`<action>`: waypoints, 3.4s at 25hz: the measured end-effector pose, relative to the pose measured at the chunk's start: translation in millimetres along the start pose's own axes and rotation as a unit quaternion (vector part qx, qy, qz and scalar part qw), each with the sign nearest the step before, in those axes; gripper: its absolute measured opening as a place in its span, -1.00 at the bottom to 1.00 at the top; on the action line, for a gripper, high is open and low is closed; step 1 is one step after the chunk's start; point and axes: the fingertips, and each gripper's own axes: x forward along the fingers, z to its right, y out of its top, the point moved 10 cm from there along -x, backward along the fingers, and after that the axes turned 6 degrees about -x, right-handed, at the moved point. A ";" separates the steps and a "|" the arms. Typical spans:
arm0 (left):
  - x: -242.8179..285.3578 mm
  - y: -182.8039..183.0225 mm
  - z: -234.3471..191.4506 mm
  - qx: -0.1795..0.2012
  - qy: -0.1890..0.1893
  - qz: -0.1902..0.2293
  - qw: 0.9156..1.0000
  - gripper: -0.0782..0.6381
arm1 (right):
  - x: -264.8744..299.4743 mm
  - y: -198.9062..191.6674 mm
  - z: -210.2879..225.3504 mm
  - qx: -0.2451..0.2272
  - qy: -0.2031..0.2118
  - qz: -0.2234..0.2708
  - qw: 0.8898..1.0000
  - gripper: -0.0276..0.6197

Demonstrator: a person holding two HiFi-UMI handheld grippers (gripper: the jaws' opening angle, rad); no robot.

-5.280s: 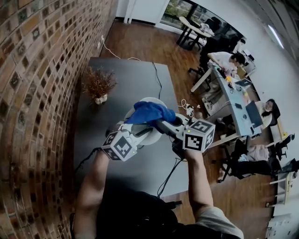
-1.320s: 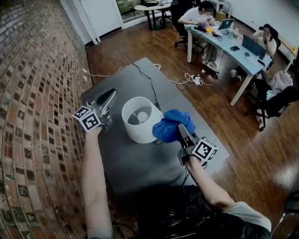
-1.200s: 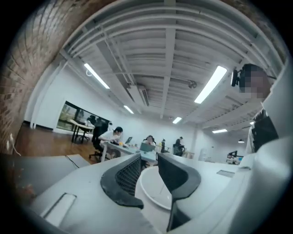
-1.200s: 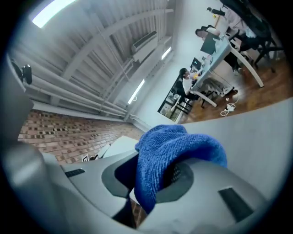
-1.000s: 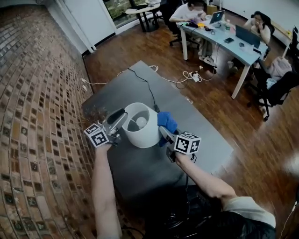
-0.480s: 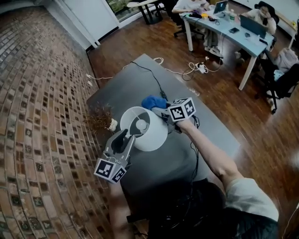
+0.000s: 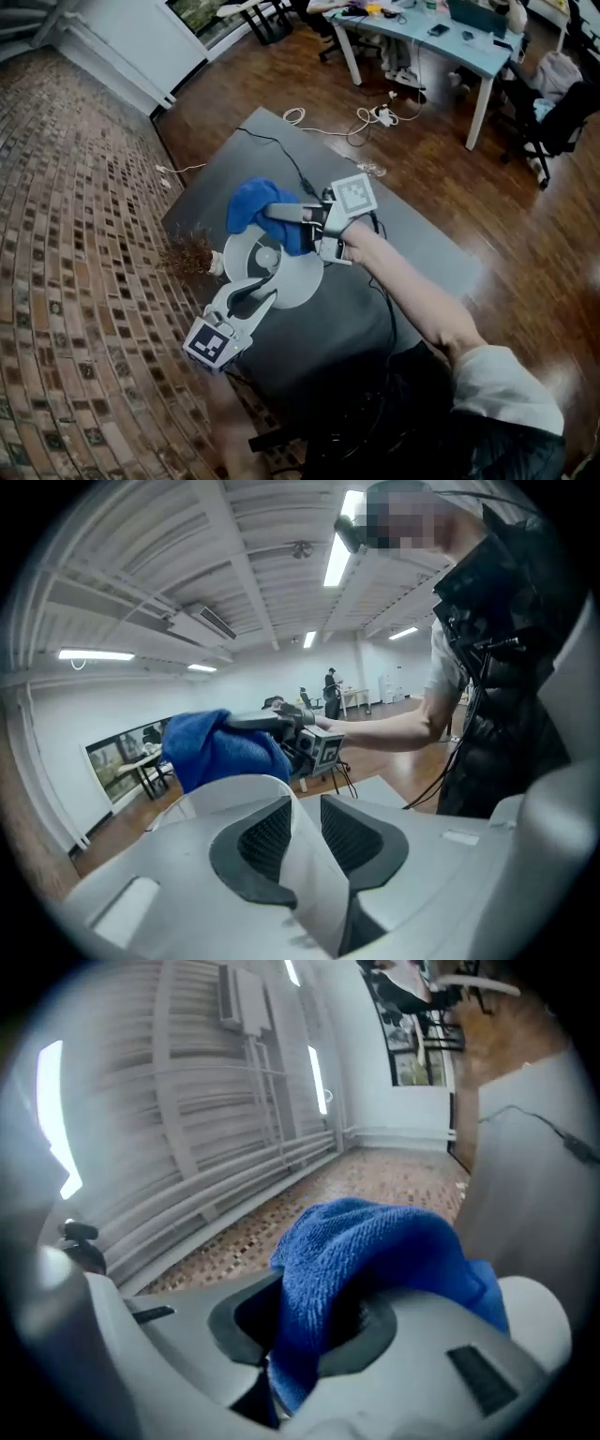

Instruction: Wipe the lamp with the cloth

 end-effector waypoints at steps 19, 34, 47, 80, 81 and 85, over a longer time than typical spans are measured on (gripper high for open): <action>6.4 -6.0 14.7 -0.038 0.131 0.028 0.990 -0.55 | -78.8 -32.6 -27.6 -0.122 -0.171 0.003 0.978 -0.73; 7.7 -9.7 15.9 -0.064 0.153 0.042 0.985 -0.53 | -150.8 -118.9 48.4 -0.104 -0.375 -0.054 0.919 -0.73; 2.8 -13.1 14.1 -0.085 0.148 0.071 0.983 -0.53 | -80.6 -149.8 -9.7 -0.214 -0.182 -0.013 0.960 -0.73; -46.9 -7.6 -37.7 -0.146 -0.015 0.228 0.963 -0.65 | -50.9 -171.6 -105.5 -0.529 -0.174 -0.237 0.796 -0.73; -43.8 -9.2 -41.7 -0.133 -0.027 0.209 0.969 -0.65 | -32.4 -166.6 -122.9 -0.552 -0.158 -0.216 0.789 -0.73; -20.2 -19.0 -42.3 -0.078 -0.069 0.106 0.989 -0.74 | 7.1 -169.1 -110.1 -0.619 -0.216 -0.218 0.723 -0.73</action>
